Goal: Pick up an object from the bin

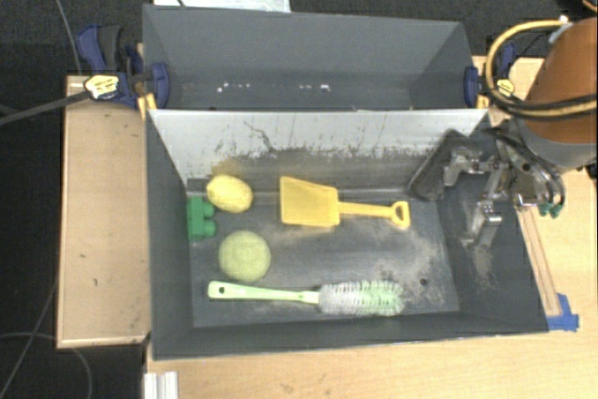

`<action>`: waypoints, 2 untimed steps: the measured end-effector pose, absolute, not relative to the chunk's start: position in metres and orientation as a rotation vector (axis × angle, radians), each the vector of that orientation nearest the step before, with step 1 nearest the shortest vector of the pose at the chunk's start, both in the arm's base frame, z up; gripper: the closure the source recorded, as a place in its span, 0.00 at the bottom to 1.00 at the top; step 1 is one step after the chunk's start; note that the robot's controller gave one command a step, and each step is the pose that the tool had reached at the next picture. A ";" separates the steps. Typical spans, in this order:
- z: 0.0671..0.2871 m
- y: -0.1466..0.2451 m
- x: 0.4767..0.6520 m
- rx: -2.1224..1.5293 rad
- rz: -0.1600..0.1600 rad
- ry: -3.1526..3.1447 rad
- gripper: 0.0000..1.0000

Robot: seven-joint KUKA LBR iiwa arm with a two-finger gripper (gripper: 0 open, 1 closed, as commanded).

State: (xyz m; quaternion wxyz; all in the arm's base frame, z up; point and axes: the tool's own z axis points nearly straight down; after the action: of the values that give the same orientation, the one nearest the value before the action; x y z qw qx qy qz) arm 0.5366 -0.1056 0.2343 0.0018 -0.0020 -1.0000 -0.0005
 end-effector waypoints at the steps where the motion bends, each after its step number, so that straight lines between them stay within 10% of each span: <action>1: 0.238 -0.105 0.538 0.002 0.001 -3.145 0.00; 2: 0.101 -0.053 0.578 0.164 0.002 -3.148 0.00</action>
Offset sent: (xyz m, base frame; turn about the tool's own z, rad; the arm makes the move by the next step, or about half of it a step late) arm 0.0469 0.0634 -0.1643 -0.1248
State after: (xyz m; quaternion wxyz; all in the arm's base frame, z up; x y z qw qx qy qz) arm 0.5782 -0.0529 0.1009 -0.0051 0.0520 -0.9986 0.0005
